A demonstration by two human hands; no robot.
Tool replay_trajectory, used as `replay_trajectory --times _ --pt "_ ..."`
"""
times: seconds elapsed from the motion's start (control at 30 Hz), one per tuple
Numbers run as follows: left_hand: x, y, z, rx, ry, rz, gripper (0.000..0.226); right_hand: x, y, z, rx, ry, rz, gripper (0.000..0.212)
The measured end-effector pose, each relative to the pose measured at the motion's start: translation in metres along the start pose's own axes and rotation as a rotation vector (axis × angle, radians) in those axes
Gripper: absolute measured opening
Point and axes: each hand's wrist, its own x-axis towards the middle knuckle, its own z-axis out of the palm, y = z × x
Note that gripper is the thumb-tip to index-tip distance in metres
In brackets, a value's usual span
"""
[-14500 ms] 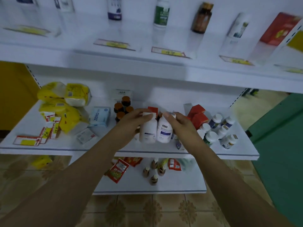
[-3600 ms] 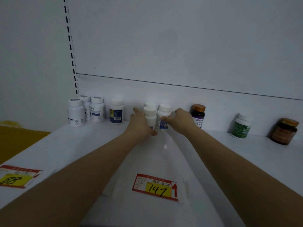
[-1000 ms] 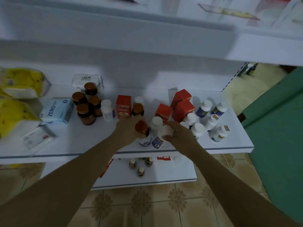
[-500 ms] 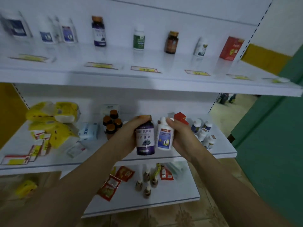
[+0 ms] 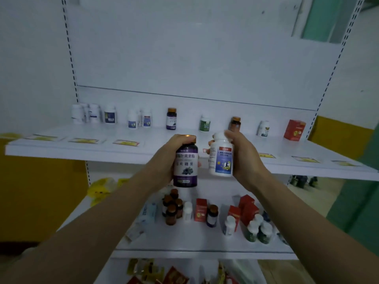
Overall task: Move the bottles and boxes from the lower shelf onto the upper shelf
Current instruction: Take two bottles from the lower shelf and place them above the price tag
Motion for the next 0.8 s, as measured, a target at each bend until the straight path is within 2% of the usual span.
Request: replay_trajectory --times 0.17,0.33,0.5,0.67,0.8 --pt "-0.001 0.026 -0.011 -0.018 0.032 0.035 0.013 0.010 -0.006 0.021 -0.039 -0.032 -0.028 0.029" --pt "0.016 0.038 -0.025 0.229 -0.008 0.100 0.033 0.029 -0.007 0.031 -0.063 -0.033 -0.059 0.025" --pt "0.047 0.045 -0.039 0.287 -0.019 0.101 0.021 0.064 -0.005 0.032 -0.103 -0.033 -0.047 0.027" --pt "0.091 0.043 -0.066 0.297 0.041 0.076 0.034 0.121 0.004 0.043 -0.185 -0.105 -0.058 0.022" --pt "0.121 0.049 -0.099 0.296 0.139 0.101 0.029 0.174 0.015 0.061 -0.295 -0.169 -0.089 0.018"
